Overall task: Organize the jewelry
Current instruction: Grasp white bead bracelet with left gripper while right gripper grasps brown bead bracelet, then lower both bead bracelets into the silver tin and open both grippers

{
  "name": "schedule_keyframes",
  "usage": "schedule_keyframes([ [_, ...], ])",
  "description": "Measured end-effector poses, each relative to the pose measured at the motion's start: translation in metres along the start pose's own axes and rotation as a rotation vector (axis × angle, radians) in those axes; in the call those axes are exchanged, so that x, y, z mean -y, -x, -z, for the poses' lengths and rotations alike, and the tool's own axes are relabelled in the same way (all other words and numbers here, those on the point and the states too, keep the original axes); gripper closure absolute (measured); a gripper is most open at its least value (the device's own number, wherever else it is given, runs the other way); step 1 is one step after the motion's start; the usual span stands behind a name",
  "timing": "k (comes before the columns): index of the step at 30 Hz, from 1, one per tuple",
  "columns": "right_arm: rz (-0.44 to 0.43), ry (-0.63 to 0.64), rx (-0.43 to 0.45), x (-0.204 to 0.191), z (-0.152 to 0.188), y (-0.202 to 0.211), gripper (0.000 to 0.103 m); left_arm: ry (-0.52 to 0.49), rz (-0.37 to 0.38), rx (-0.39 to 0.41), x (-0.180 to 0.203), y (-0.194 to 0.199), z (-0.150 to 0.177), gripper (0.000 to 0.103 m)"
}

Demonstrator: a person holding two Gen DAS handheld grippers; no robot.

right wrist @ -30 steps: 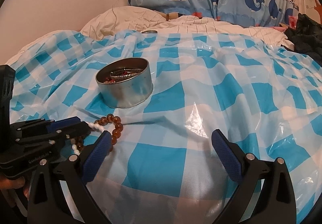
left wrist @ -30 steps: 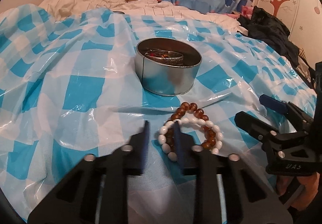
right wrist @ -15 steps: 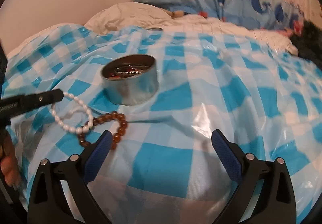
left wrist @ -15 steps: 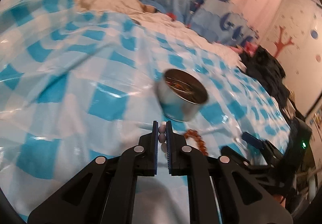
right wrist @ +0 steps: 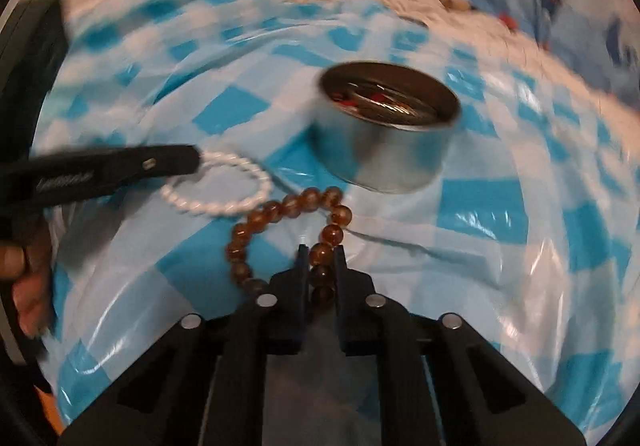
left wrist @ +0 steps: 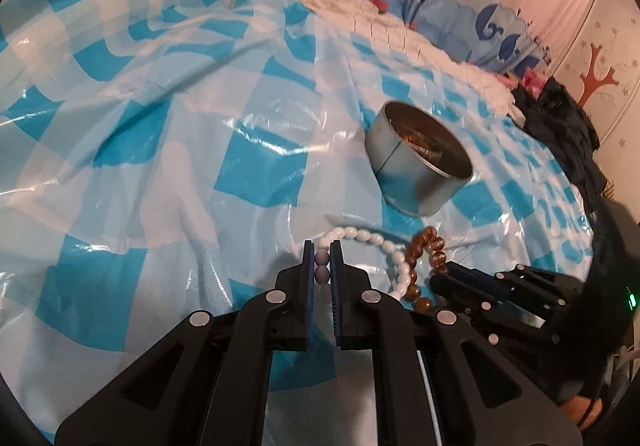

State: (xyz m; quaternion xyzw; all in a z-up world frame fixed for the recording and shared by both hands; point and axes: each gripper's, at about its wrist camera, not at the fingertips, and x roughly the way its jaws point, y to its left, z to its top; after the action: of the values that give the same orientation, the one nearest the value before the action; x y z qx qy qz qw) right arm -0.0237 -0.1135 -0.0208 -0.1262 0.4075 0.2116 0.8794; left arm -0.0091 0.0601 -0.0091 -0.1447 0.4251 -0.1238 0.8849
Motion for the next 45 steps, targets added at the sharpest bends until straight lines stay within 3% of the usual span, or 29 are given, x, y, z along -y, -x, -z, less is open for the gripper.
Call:
schedule_keyframes([
  [2, -0.056, -0.06, 0.01, 0.01, 0.002, 0.005, 0.091, 0.004, 0.019, -0.001, 0.0, 0.001, 0.0, 0.097],
  [7, -0.338, -0.43, 0.071, 0.07, 0.02, 0.016, 0.091, 0.042, 0.116, 0.031, -0.001, 0.011, -0.003, 0.097],
  [11, -0.443, -0.513, 0.194, 0.083, 0.021, 0.034, 0.091, 0.02, 0.162, 0.067, 0.011, 0.019, -0.008, 0.097],
  [19, -0.418, -0.447, 0.328, 0.078, 0.004, 0.069, 0.091, -0.032, 0.199, 0.093, 0.033, 0.032, -0.017, 0.097],
  [29, -0.399, -0.448, 0.375, 0.086, -0.011, 0.081, 0.091, -0.119, 0.23, 0.109, 0.073, 0.035, -0.033, 0.097],
  [38, -0.356, -0.422, 0.437, 0.101, -0.051, 0.083, 0.091, -0.113, 0.298, 0.158, 0.088, 0.03, -0.083, 0.097],
  [40, -0.307, -0.39, 0.422, 0.099, -0.063, 0.073, 0.091, -0.101, 0.279, 0.146, 0.086, 0.016, -0.092, 0.097],
  [41, -0.29, -0.376, 0.395, 0.098, -0.07, 0.064, 0.091, -0.089, 0.23, 0.116, 0.082, 0.004, -0.095, 0.096],
  [43, -0.263, -0.348, 0.293, 0.094, -0.08, 0.034, 0.09, -0.061, 0.132, 0.067, 0.071, -0.016, -0.095, 0.096],
  [45, -0.267, -0.347, 0.216, 0.093, -0.08, 0.008, 0.09, -0.026, 0.101, 0.042, 0.058, -0.024, -0.092, 0.096],
])
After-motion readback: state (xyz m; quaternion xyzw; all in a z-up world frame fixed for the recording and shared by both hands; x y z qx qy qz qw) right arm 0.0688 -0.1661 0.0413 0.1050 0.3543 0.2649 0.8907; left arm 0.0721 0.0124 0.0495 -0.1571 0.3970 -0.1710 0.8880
